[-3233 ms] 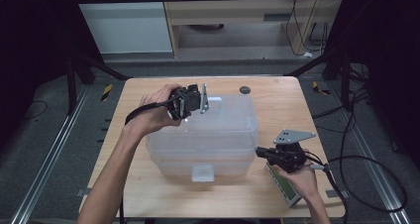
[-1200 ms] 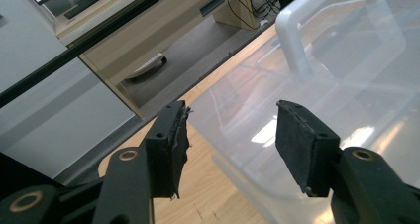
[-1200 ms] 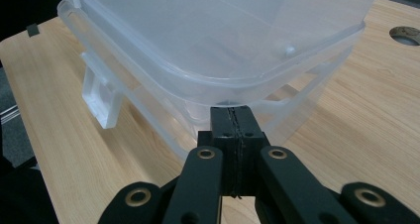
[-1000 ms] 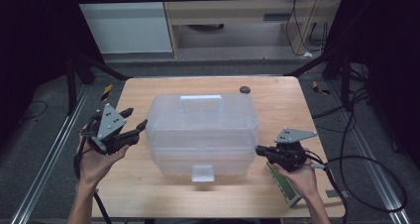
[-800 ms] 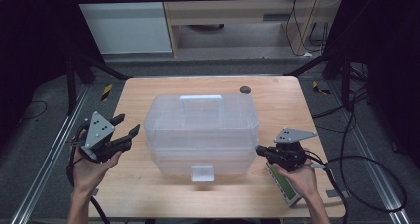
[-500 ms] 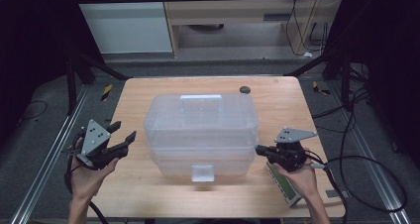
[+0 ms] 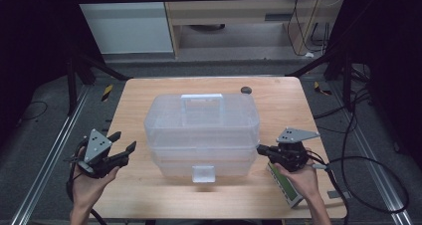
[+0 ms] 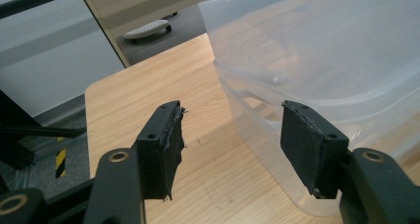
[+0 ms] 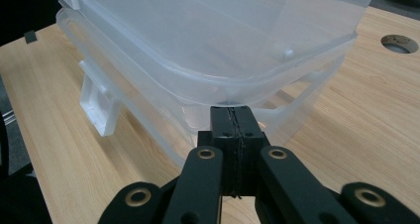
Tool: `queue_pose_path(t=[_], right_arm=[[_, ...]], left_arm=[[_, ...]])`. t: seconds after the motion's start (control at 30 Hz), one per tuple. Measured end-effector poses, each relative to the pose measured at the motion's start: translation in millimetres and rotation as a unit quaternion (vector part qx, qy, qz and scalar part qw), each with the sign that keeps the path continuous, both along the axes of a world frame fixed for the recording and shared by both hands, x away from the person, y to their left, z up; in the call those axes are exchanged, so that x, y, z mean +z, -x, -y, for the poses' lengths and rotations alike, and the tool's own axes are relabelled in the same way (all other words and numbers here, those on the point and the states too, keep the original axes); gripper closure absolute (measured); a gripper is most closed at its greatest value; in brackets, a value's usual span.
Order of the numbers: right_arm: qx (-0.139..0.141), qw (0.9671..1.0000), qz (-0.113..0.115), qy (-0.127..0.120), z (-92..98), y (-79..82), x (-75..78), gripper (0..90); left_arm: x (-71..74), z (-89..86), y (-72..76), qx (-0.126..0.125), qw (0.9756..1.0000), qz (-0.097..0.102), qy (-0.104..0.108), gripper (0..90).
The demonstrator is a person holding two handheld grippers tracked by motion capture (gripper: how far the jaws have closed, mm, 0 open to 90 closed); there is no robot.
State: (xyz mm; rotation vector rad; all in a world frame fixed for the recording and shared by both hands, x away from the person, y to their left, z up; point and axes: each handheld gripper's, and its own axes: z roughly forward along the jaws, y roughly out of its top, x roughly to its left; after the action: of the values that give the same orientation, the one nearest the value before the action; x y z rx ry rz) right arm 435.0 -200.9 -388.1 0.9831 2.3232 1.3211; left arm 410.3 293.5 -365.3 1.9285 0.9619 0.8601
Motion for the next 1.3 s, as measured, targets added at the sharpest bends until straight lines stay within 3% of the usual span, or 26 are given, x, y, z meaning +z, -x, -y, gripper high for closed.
queue_pose_path(t=[0.3, 0.5, 0.53, 0.57, 0.9, 1.3], right_arm=[[-0.004, 1.0000, 0.002, -0.004, 0.0, 0.3, 0.5, 90.0], [-0.003, 1.0000, 0.003, -0.006, 0.6, -0.2, 1.2, 90.0], [-0.003, 1.0000, 0.004, -0.008, 0.6, -0.3, 1.2, 90.0], [-0.003, 1.0000, 0.003, -0.008, 0.7, -0.4, 1.4, 90.0], [-0.008, 0.9999, 0.008, -0.009, 0.2, -1.3, 3.0, 90.0], [-0.009, 0.9998, 0.013, -0.015, 0.9, -2.6, 5.2, 90.0]], left_arm=[[-16.1, 7.2, 3.8, -0.007, 0.9992, -0.016, -0.035, 38.4], [-26.1, 15.8, 0.9, -0.020, 0.9985, -0.028, -0.042, 38.4], [-27.4, 17.9, -0.5, -0.024, 0.9984, -0.020, -0.048, 38.4], [-28.7, 20.1, 0.0, -0.023, 0.9983, -0.026, -0.046, 38.5], [-26.4, 30.4, -1.0, -0.031, 0.9990, 0.000, -0.033, 40.9], [-24.9, 35.9, -3.3, -0.033, 0.9990, 0.013, -0.027, 43.4]])
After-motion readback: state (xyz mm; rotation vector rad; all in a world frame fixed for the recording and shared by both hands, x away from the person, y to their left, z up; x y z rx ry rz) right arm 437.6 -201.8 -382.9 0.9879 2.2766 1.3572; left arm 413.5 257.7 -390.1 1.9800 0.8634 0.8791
